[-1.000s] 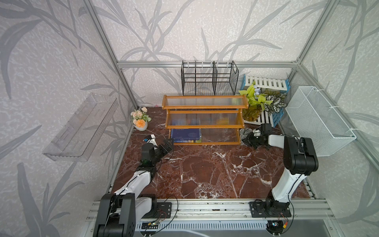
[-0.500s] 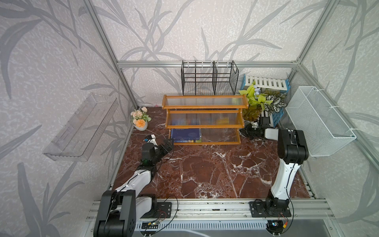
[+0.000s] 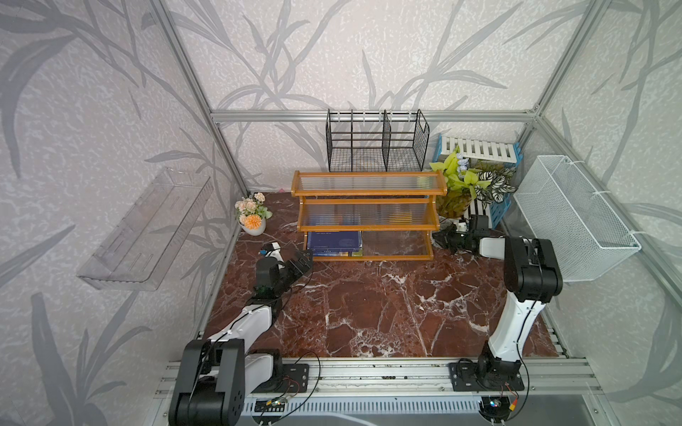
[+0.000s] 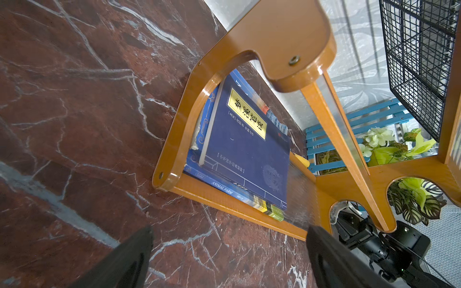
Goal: Wipe the bookshelf clean with a cloth
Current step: Wipe the dust from the shelf.
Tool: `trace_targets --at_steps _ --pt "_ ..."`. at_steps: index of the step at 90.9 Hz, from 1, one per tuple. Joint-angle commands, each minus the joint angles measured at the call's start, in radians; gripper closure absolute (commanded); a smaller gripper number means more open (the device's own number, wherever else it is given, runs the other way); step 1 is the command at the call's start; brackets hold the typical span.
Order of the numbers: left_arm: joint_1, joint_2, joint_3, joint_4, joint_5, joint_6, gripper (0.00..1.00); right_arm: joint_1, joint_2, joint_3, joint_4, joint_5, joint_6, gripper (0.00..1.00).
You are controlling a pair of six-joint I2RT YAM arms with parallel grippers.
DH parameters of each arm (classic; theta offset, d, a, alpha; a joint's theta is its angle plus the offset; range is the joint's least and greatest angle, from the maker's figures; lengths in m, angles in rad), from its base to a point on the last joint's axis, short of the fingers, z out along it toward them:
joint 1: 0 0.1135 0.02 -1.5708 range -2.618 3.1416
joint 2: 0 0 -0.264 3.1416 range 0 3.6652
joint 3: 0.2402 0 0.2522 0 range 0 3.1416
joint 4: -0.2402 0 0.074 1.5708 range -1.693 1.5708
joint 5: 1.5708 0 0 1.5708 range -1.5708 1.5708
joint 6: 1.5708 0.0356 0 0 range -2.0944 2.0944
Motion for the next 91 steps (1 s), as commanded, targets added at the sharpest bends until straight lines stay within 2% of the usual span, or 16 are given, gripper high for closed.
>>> trace_targets --at_steps 1,15,33,44,54,72,81,91 --pt "0.001 -0.007 0.016 0.023 0.010 0.001 0.00 0.018 -0.080 -0.074 0.001 -0.065 -0.026 1.00" --pt "0.002 -0.017 0.015 0.022 0.018 -0.001 0.00 0.006 -0.177 -0.149 -0.025 -0.074 -0.048 1.00" --pt "0.001 -0.029 0.011 0.021 0.019 -0.002 0.00 -0.035 -0.292 -0.193 -0.210 -0.025 -0.169 1.00" --pt "0.001 -0.027 0.009 0.023 0.022 -0.002 0.00 -0.041 -0.349 -0.185 -0.400 0.098 -0.309 0.69" --pt "0.001 -0.025 0.011 0.030 0.022 -0.005 0.00 -0.040 -0.433 -0.171 -0.521 0.208 -0.402 0.52" --pt "-0.004 -0.006 0.013 0.055 0.028 -0.014 0.00 -0.038 -0.524 -0.123 -0.631 0.346 -0.467 0.36" --pt "-0.006 -0.007 0.014 0.053 0.028 -0.014 0.00 -0.039 -0.488 -0.095 -0.630 0.383 -0.482 0.28" --pt "-0.007 -0.012 0.015 0.051 0.027 -0.013 0.00 -0.038 -0.408 -0.056 -0.593 0.394 -0.480 0.25"
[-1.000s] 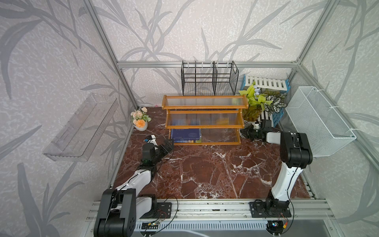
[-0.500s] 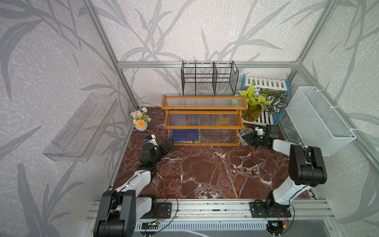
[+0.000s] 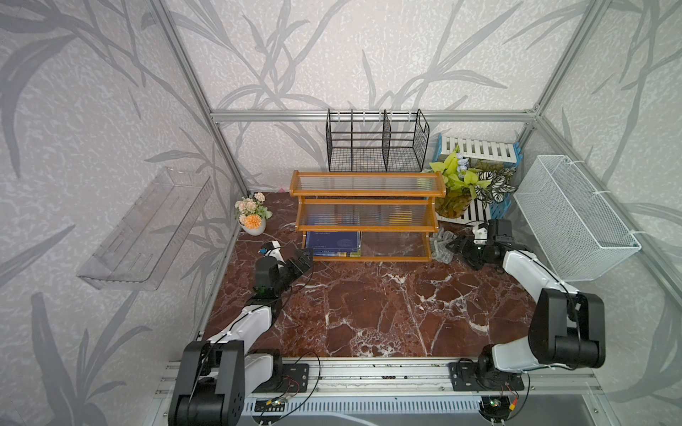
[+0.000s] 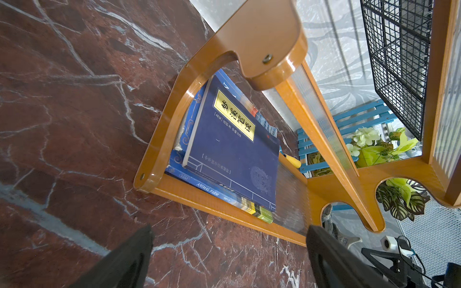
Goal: Wipe the bookshelf clean with a cloth
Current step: Wipe the dust from the shelf.
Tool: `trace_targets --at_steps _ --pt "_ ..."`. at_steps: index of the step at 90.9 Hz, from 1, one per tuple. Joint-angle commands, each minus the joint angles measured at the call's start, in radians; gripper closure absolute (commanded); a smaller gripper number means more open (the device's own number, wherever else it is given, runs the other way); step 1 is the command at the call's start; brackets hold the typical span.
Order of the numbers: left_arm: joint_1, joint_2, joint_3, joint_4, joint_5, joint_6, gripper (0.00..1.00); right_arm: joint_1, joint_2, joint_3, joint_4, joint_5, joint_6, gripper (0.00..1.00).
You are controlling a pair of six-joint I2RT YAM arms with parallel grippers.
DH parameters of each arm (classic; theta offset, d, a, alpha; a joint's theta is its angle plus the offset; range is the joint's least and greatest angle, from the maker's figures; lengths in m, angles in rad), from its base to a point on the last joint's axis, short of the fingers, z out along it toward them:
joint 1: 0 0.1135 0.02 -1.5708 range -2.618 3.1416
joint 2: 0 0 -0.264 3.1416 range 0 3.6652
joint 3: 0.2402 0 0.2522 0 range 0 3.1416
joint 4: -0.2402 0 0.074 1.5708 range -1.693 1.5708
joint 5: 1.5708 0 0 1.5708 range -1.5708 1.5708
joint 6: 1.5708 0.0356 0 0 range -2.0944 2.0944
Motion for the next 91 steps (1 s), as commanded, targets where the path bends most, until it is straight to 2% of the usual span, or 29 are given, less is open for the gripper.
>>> trace_targets --at_steps 1,17,37,48,59,68,79,91 --pt "-0.005 -0.002 0.016 0.024 0.009 -0.004 0.00 0.000 0.075 0.048 -0.012 0.058 -0.032 0.25" --pt "-0.005 -0.001 0.013 0.026 0.009 -0.006 0.00 0.034 0.219 0.137 0.031 0.070 -0.030 0.23" --pt "-0.005 -0.008 0.014 0.016 0.004 -0.004 0.00 0.122 0.409 0.244 -0.015 0.201 -0.045 0.24" --pt "-0.004 -0.009 0.019 0.011 0.000 0.000 0.00 0.148 0.453 0.251 -0.040 0.260 -0.051 0.31" --pt "-0.005 -0.001 0.022 0.010 0.000 0.003 0.00 0.134 0.448 0.209 -0.007 0.236 -0.032 0.51" --pt "-0.005 0.007 0.024 0.010 -0.001 0.004 0.00 0.115 0.439 0.190 0.009 0.201 -0.026 0.73" --pt "-0.005 0.011 0.025 0.013 0.000 0.004 0.00 0.067 0.430 0.149 0.072 0.087 0.007 1.00" --pt "-0.005 0.010 0.026 0.004 -0.004 0.007 0.00 0.025 0.394 0.093 0.150 -0.025 0.040 1.00"
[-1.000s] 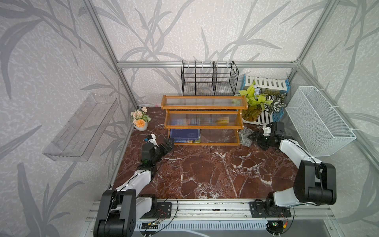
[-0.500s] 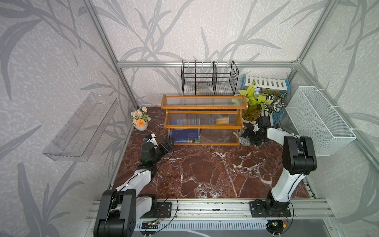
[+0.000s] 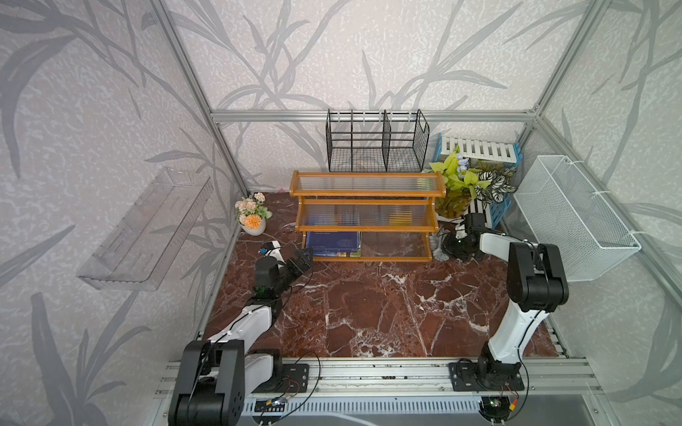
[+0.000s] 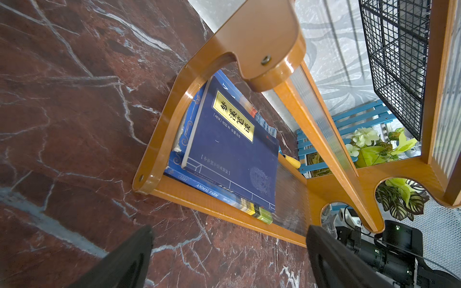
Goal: Wipe the bookshelf clean with a cloth
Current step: Wipe the dust from the shelf.
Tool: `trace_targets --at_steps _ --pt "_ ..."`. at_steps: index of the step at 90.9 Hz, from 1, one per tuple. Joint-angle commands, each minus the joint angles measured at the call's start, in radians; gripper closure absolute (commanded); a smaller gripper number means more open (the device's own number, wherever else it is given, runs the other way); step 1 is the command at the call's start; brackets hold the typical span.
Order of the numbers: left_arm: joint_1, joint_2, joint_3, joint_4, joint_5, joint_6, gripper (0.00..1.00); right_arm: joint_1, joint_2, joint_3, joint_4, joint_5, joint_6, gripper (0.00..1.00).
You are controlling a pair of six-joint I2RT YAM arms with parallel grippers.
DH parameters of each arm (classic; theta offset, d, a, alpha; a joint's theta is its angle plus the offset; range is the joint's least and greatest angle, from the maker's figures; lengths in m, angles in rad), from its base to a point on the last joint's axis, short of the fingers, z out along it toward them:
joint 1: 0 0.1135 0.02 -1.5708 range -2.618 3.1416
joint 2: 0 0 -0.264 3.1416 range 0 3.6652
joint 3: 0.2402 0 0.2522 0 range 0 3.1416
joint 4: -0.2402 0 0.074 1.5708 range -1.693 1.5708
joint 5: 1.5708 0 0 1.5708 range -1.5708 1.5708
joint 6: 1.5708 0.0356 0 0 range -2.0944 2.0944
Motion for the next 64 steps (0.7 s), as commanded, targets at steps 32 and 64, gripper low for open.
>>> trace_targets --at_steps 32,64 --pt "-0.004 -0.015 0.033 -0.030 -0.020 0.013 0.00 -0.154 -0.124 -0.194 0.263 -0.419 0.243 1.00" --pt "-0.004 0.031 0.028 0.000 -0.017 0.014 0.00 -0.080 0.009 -0.189 0.520 -0.510 0.458 1.00"
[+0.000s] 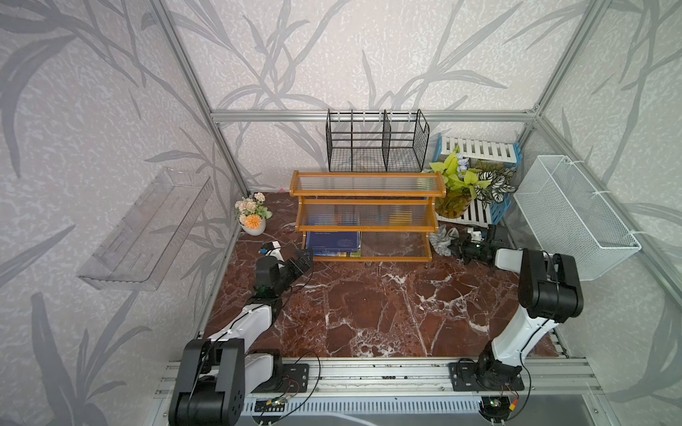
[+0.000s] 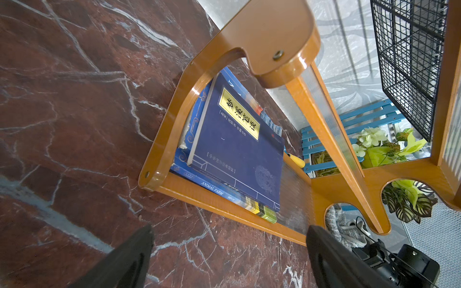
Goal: Wipe the bookshelf clean with a cloth
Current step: Wipe the dust from the shelf.
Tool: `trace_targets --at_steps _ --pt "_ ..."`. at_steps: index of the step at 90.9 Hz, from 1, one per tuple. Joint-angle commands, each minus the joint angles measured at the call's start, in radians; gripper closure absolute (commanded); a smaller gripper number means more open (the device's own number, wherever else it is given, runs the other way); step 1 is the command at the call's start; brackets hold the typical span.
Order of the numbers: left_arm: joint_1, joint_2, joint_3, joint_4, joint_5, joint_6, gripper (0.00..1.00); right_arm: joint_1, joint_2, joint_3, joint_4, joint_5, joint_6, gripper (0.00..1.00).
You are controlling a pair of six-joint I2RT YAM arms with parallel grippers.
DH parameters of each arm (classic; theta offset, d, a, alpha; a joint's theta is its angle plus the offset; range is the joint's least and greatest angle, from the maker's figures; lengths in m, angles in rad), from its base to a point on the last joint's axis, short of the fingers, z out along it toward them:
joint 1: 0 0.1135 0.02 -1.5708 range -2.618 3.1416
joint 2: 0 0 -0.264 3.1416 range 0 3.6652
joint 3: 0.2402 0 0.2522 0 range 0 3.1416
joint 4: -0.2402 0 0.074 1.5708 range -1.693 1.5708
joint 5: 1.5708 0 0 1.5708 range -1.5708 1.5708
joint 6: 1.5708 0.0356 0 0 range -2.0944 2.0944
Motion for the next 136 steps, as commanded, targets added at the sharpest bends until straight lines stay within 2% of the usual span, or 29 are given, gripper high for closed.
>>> trace_targets --at_steps 1,12,34,62,74,119,136 --pt "-0.005 0.016 0.022 0.025 -0.010 0.012 0.00 0.046 0.060 0.020 0.076 -0.034 0.064 1.00" --pt "-0.006 0.029 0.023 0.034 -0.004 0.010 0.00 0.070 0.120 0.047 0.065 -0.009 0.063 1.00" --pt "-0.009 0.063 0.026 0.056 -0.001 0.009 0.00 0.073 0.180 0.140 -0.118 0.067 -0.048 1.00" --pt "-0.012 0.094 0.039 0.072 -0.006 0.013 0.00 0.085 0.037 0.033 -0.298 0.129 -0.215 1.00" --pt "-0.016 0.103 0.043 0.082 -0.006 0.009 0.00 0.095 0.035 0.024 -0.331 0.155 -0.244 1.00" --pt "-0.027 0.122 0.051 0.075 -0.018 0.015 0.00 0.097 0.273 0.367 -0.361 0.137 -0.222 1.00" --pt "-0.034 0.135 0.058 0.075 -0.022 0.015 0.00 0.103 0.342 0.447 -0.335 0.123 -0.201 1.00"
